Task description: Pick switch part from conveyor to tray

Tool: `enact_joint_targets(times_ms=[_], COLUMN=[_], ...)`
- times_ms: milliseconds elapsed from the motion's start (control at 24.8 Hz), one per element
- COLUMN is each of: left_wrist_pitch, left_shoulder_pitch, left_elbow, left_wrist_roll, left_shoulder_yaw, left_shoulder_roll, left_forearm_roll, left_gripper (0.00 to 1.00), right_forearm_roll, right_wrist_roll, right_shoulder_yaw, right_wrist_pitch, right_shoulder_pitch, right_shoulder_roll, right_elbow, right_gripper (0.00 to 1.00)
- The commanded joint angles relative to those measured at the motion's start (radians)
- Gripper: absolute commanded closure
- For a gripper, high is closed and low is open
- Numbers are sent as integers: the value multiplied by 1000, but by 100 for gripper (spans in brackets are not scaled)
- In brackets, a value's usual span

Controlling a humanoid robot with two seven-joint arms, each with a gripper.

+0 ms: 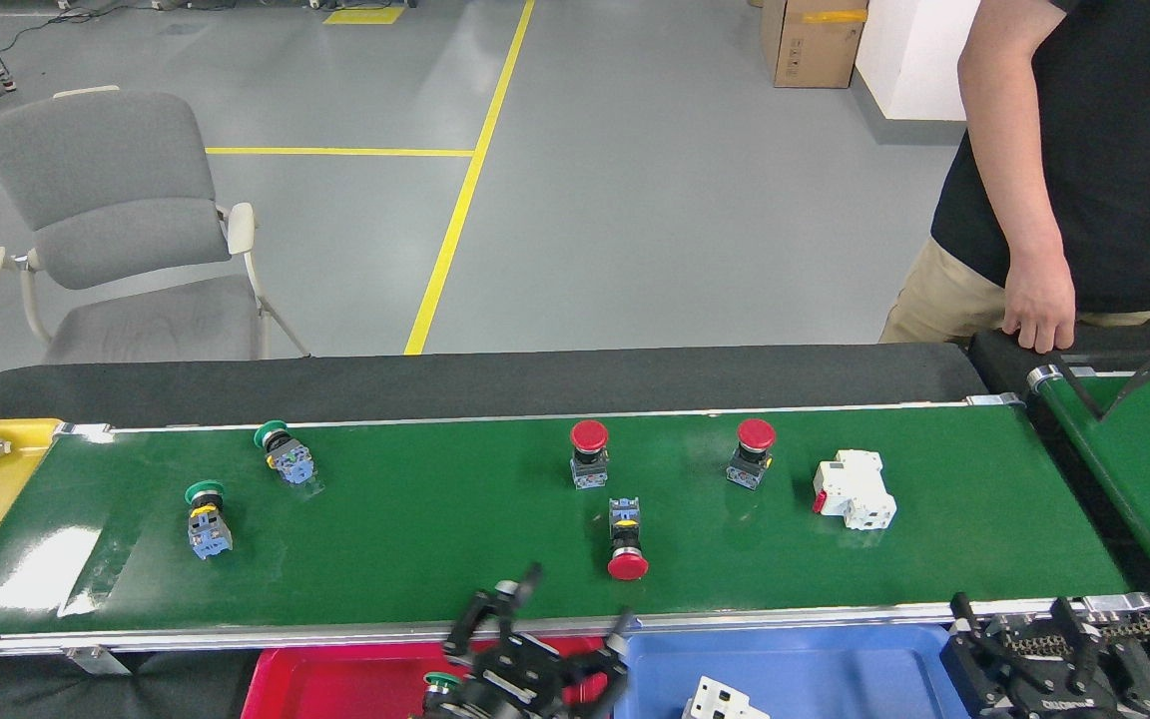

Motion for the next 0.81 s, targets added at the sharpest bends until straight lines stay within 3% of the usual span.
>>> enact_joint_targets(times_ms=[0,162,283,444,606,767], left_wrist_pitch=[-18,-163,-182,-185,-186,-186], left_shoulder_pitch=[5,8,-29,-101,-239,-368], left_elbow=[5,180,307,350,519,702], left_wrist_roll=[10,10,10,7,7,9], left_shoulder_yaw=[192,470,482,479,478,444], left_shoulder_roll=[57,158,201,241,284,333], left_forearm_roll=[6,49,81,93,92,93], left_gripper=[0,0,0,0,0,0], right_forearm_roll=[18,54,59,59,61,68], right_wrist_roll=[33,59,61,61,61,76], right_shoulder_yaw=[29,141,224,247,253,317], right_wrist_pitch=[5,20,28,46,46,62], right_shoulder_pitch=[-58,-187,-250,-265,-273,-333], right_shoulder_roll=[-1,1,2,-4,-4,8], right_elbow=[17,92,144,164,187,245], right_gripper=[0,0,0,0,0,0])
